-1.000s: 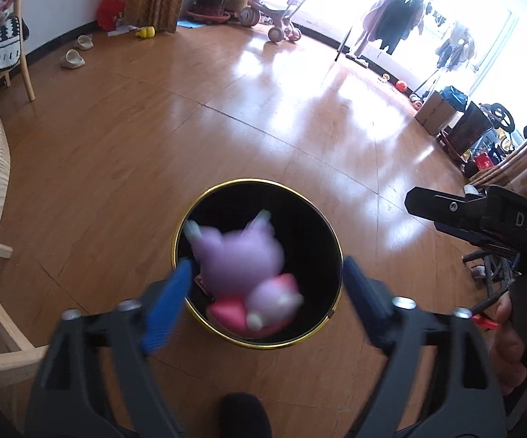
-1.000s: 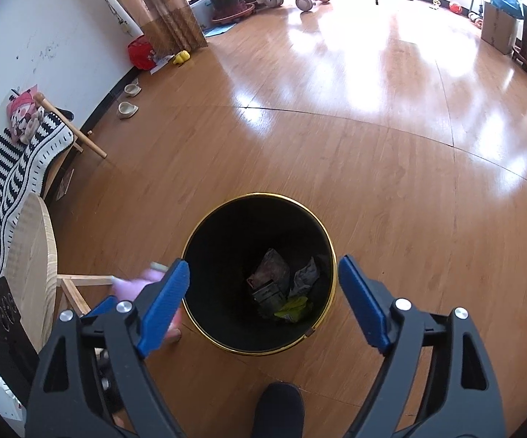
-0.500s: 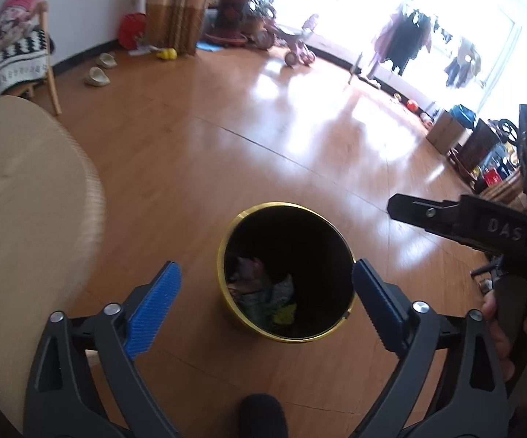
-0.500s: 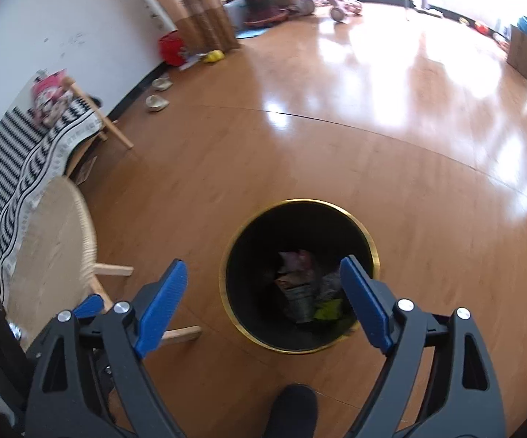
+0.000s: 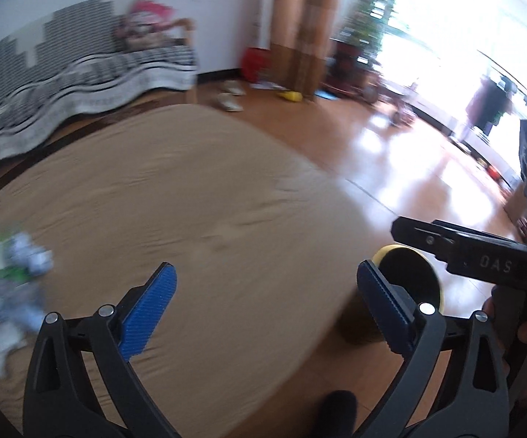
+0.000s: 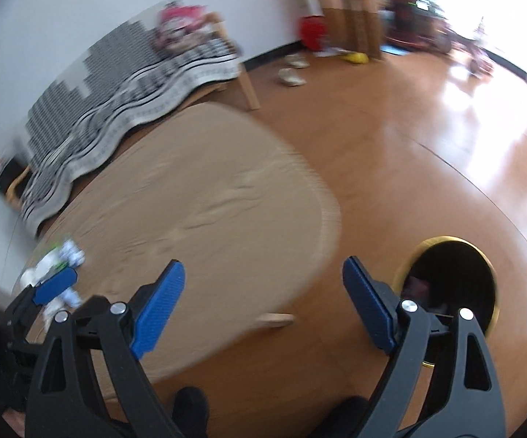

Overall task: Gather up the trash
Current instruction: 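Return both tools to the table and grasp the white paper cup with the left tool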

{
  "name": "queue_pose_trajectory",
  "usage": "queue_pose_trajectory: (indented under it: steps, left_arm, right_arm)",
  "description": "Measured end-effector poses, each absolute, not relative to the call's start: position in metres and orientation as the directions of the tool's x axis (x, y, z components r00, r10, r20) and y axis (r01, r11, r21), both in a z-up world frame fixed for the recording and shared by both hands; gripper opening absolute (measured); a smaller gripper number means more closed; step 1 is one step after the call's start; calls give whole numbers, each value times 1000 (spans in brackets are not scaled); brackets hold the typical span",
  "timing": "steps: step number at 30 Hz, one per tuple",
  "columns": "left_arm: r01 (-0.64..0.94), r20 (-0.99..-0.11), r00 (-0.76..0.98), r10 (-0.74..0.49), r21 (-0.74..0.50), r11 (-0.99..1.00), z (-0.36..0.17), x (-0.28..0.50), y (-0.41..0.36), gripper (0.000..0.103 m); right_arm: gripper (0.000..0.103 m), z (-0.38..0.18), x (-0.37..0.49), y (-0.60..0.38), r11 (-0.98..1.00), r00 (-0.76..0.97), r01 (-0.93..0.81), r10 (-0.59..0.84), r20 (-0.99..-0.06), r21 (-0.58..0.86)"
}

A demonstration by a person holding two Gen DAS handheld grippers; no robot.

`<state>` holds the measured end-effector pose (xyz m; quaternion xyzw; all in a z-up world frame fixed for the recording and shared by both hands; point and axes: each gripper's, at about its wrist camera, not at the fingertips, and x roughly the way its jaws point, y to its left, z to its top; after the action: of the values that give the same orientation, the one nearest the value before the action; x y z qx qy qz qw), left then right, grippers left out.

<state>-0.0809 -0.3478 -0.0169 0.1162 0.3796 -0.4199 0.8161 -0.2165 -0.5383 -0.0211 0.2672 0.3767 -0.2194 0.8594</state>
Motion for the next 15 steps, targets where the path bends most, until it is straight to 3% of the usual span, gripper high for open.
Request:
queue_pose_trajectory:
  steps: [15]
  left_arm:
    - [397,-715,599,-360,-125,909,-12,51,-96,96]
  right_arm:
    - [85,-22,-46,-324,960,625,144,99,-775,239]
